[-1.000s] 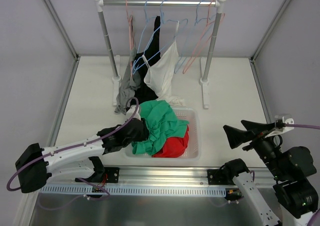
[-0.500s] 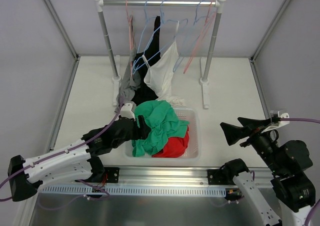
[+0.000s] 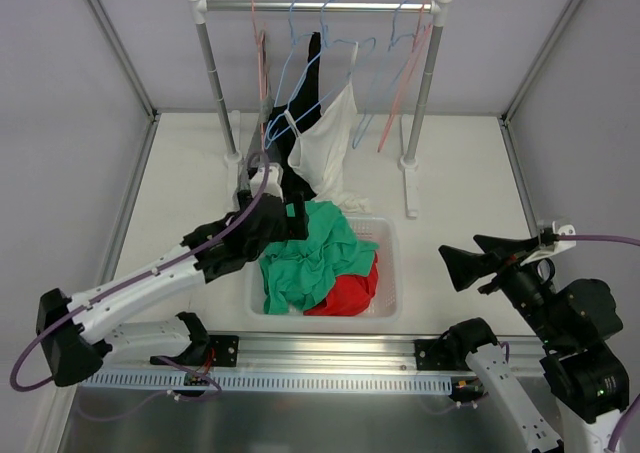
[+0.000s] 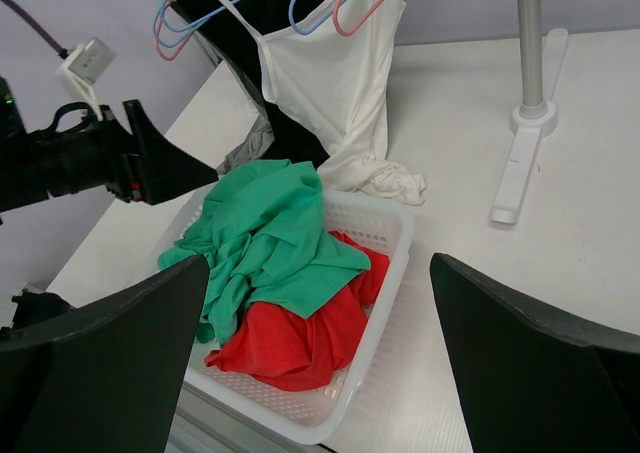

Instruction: Remove the tank top from the hanger

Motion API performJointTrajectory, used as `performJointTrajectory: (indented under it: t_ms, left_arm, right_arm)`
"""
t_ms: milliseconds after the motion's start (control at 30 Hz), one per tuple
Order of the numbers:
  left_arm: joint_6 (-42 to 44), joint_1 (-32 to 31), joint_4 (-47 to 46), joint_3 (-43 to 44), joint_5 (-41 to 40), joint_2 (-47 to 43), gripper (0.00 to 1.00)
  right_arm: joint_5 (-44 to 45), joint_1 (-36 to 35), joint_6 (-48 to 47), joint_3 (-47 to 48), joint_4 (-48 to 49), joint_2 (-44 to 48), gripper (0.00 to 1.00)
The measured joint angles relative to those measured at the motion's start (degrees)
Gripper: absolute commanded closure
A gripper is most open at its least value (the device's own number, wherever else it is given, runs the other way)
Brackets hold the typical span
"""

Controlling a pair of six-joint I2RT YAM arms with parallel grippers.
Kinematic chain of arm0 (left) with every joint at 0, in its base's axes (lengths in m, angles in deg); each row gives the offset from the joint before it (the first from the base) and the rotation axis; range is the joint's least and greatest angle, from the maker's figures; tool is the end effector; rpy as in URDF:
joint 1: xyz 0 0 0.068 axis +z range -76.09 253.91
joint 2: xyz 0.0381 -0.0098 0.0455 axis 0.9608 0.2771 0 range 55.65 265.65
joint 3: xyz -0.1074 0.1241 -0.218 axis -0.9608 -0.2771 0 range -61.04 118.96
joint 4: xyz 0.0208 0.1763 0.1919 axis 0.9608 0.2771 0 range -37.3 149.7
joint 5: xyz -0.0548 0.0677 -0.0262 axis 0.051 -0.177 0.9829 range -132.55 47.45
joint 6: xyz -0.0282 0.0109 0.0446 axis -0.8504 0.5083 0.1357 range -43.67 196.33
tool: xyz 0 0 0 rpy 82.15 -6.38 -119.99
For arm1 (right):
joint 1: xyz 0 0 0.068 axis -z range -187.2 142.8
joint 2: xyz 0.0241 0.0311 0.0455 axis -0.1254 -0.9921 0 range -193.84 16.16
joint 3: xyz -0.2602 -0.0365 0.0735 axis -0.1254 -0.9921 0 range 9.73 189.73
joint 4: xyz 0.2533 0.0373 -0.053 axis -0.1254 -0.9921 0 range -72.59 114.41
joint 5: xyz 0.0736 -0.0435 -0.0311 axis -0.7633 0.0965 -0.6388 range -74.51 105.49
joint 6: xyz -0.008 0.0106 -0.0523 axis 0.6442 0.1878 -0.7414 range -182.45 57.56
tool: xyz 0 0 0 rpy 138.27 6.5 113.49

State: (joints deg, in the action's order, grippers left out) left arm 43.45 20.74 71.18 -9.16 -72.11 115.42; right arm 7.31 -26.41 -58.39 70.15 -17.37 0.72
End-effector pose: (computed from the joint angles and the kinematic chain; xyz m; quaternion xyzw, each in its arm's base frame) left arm 0.1531 -0.1752 0.3209 0.0123 0.8325 -0.1893 0.5205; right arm 0.0036 0.0065 0.4055 -0.1417 0.6725 0.1941 0.6999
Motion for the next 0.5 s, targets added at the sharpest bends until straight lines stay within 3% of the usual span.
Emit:
performJointTrajectory:
  t_ms: [167,267,400,433,500]
  left_arm:
    - [2.25,1.88,-1.44,3.91,2.34,11.10,0.21]
    - [2.32,2.69,-3.04,4.63,3.78,17.00,0.32]
    - [1.95,4.17,-5.66,3.76,5.35,21.86,0.58]
    - [1.97,4.26,-6.49,3.17,5.66,22.36,0.71]
    - [1.62,4.52,-7.91,1.88,6.71,22.53,0.88]
  right_arm:
    - [-0.22,0.00,0.00,-0.31,0.00,0.00,0.01]
    - [-0.26,0.00,0.00,-0.31,0.00,0.00,0.00]
    - [-0.42,0.00,-0.04,-0.31,0.00,0.00,0.01]
    - [-0.46,0.00,-0.07,-0.31,0.00,0.00,0.01]
    - [-0.61,0.00,-0.15,-0.31,-0.02,0.00,0.01]
